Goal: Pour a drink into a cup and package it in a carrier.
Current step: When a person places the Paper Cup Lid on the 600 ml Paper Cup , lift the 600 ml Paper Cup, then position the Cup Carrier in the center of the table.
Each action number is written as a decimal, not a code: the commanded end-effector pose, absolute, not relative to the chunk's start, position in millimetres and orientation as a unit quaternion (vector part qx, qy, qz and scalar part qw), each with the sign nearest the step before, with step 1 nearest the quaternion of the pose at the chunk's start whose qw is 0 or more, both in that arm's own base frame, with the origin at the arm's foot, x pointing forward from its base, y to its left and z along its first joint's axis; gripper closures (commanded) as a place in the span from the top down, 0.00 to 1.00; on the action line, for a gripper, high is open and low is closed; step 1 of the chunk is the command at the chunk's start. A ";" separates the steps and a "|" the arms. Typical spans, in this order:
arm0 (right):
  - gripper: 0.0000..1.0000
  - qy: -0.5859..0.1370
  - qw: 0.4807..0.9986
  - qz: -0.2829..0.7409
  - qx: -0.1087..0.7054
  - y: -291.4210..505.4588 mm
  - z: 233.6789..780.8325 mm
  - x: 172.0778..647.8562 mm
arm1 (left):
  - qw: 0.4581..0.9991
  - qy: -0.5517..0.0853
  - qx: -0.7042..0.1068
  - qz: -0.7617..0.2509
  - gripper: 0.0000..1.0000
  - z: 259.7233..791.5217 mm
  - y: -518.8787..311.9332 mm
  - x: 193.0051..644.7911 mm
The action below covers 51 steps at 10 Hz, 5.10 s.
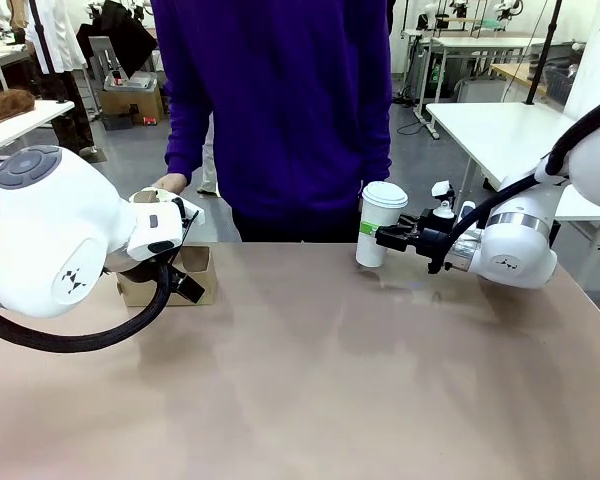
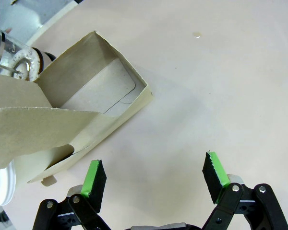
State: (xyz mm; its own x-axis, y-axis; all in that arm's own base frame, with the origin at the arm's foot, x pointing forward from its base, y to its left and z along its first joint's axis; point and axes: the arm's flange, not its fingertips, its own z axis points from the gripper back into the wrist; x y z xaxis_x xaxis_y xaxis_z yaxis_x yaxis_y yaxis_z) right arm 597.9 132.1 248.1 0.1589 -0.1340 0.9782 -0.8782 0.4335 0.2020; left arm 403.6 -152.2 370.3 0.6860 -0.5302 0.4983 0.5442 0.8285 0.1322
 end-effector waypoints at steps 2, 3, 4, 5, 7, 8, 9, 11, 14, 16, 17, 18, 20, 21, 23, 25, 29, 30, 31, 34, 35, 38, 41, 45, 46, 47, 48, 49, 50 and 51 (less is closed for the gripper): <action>0.80 -0.581 0.617 0.297 0.440 134.4 253.8 597.1 | 0.918 -0.267 -0.014 -0.292 1.00 370.6 -152.1 403.4; 0.80 -0.581 0.617 0.297 0.440 134.4 253.8 597.1 | 0.918 -0.267 -0.014 -0.292 1.00 370.6 -152.1 403.4; 0.80 -0.581 0.617 0.297 0.440 134.4 253.8 597.1 | 0.918 -0.267 -0.014 -0.292 1.00 370.6 -152.1 403.4; 0.80 -0.575 0.621 0.300 0.440 132.1 248.1 597.9 | 0.918 -0.267 -0.014 -0.292 1.00 370.6 -152.1 403.4; 0.80 -0.577 0.615 0.315 0.435 113.5 299.0 591.3 | 0.918 -0.267 -0.014 -0.292 1.00 370.6 -152.1 403.4; 0.80 -0.576 0.617 0.326 0.426 102.5 328.0 584.8 | 0.918 -0.267 -0.014 -0.292 1.00 370.6 -152.1 403.4; 0.80 -0.566 0.627 0.332 0.420 93.5 345.7 582.6 | 0.918 -0.267 -0.014 -0.292 1.00 370.6 -152.1 403.4; 0.80 -0.584 0.612 0.328 0.421 102.5 321.1 594.6 | 0.918 -0.267 -0.014 -0.292 1.00 370.6 -152.1 403.4; 0.80 -0.574 0.612 0.350 0.417 83.2 374.0 572.5 | 0.918 -0.267 -0.014 -0.292 1.00 370.6 -152.1 403.4; 0.80 -0.578 0.601 0.367 0.412 62.2 457.8 544.5 | 0.918 -0.267 -0.014 -0.292 1.00 370.6 -152.1 403.4; 0.80 -0.569 0.607 0.378 0.406 57.0 488.7 538.5 | 0.918 -0.267 -0.014 -0.292 1.00 370.6 -152.1 403.4; 0.80 -0.568 0.607 0.382 0.403 56.0 515.2 533.4 | 0.918 -0.267 -0.014 -0.292 1.00 370.6 -152.1 403.4; 0.80 -0.570 0.593 0.388 0.415 66.1 566.6 512.1 | 0.918 -0.267 -0.014 -0.292 1.00 370.6 -152.1 403.4; 0.80 -0.570 0.584 0.393 0.424 72.7 582.9 502.3 | 0.918 -0.267 -0.014 -0.292 1.00 370.6 -152.1 403.4; 0.80 -0.570 0.574 0.396 0.435 81.3 590.6 494.4 | 0.918 -0.267 -0.014 -0.292 1.00 370.6 -152.1 403.4; 0.80 -0.577 0.572 0.402 0.423 82.2 593.2 494.6 | 0.918 -0.267 -0.014 -0.292 1.00 370.6 -152.1 403.4; 0.80 -0.577 0.572 0.402 0.423 82.2 593.2 494.6 | 0.918 -0.267 -0.014 -0.292 1.00 370.6 -152.1 403.4; 0.80 -0.577 0.572 0.402 0.423 82.2 593.2 494.6 | 0.918 -0.267 -0.014 -0.292 1.00 370.6 -152.1 403.4; 0.80 -0.577 0.572 0.402 0.423 82.2 593.2 494.6 | 0.918 -0.267 -0.014 -0.292 1.00 370.6 -152.1 403.4; 0.80 -0.577 0.572 0.402 0.423 82.2 593.2 494.6 | 0.918 -0.267 -0.014 -0.292 1.00 370.6 -152.1 403.4; 0.80 -0.577 0.572 0.402 0.423 82.2 593.2 494.6 | 0.918 -0.267 -0.014 -0.292 1.00 370.6 -152.1 403.4; 0.80 -0.577 0.572 0.402 0.423 82.2 593.2 494.6 | 0.931 -0.254 -0.022 -0.260 1.00 414.8 -147.9 408.4; 0.80 -0.577 0.572 0.402 0.423 82.2 593.2 494.6 | 0.950 -0.233 -0.019 -0.206 1.00 484.8 -147.2 406.5; 0.80 -0.577 0.572 0.402 0.423 82.2 593.2 494.6 | 0.976 -0.179 -0.014 -0.125 1.00 553.9 -141.7 442.5; 0.80 -0.577 0.572 0.402 0.423 82.2 593.2 494.6 | 0.981 -0.164 -0.002 -0.106 1.00 557.7 -142.2 459.1; 0.80 -0.577 0.572 0.402 0.423 82.2 593.2 494.6 | 0.986 -0.152 0.017 -0.072 1.00 556.4 -141.2 478.3; 0.80 -0.577 0.572 0.402 0.423 82.2 593.2 494.6 | 0.988 -0.139 0.019 -0.057 1.00 552.2 -141.6 494.0; 0.80 -0.577 0.572 0.402 0.423 82.2 593.2 494.6 | 0.991 -0.127 0.017 -0.043 1.00 546.0 -140.4 506.4; 0.80 -0.577 0.572 0.402 0.423 82.2 593.2 494.6 | 0.993 -0.117 0.018 -0.031 1.00 539.0 -139.7 516.0; 0.80 -0.577 0.572 0.402 0.423 82.2 593.2 494.6 | 0.993 -0.114 0.015 -0.023 1.00 531.3 -139.0 523.7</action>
State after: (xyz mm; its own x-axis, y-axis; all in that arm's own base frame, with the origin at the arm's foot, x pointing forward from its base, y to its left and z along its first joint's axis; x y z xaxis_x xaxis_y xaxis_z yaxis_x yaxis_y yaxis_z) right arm 495.8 80.5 589.2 0.0186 -0.0306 0.9994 -0.9476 0.3182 0.0274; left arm 519.0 -134.5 524.7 0.9680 -0.0786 0.2385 0.0758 0.9969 0.0211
